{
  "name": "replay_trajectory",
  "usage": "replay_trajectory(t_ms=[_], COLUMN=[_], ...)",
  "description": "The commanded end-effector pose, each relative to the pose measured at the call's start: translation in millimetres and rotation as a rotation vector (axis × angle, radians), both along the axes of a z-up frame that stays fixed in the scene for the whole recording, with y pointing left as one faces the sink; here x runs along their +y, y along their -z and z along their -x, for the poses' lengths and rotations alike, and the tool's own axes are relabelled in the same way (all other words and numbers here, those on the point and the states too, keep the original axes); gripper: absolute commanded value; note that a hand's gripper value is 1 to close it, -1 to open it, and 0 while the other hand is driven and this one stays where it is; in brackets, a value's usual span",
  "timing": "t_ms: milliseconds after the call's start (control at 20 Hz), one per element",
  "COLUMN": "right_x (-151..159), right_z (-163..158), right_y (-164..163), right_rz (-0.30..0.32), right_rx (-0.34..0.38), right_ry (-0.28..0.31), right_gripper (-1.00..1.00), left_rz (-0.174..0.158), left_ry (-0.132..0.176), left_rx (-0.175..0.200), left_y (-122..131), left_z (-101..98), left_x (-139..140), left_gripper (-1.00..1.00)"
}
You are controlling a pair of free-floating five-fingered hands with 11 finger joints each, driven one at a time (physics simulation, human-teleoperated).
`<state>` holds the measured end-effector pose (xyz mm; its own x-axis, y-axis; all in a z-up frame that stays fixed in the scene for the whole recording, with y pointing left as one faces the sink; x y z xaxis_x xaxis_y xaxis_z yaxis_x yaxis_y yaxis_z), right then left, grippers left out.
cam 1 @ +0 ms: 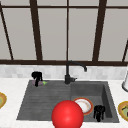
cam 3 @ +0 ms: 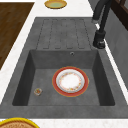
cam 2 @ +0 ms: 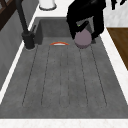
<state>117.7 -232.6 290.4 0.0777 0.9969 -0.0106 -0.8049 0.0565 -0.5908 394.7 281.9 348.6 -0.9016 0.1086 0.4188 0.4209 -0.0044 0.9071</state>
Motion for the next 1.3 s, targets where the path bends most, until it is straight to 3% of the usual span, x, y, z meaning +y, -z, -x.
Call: replay_trajectory(t_ms=[0,1250], right_x=[0,0], right_z=[0,0], right_y=[0,0], right_rz=[0.0,0.0], right_rx=[0.0,0.0], right_ry=[0.0,0.0], right_gripper=[0.0,0.0], left_rz=[0.008,0.022], left_ry=[-0.011,0.002], left_rx=[-0.011,0.003], left_y=[-6,1], left_z=[10.9,35.6], left_x=[28,230], left_gripper=[1.0,1.0])
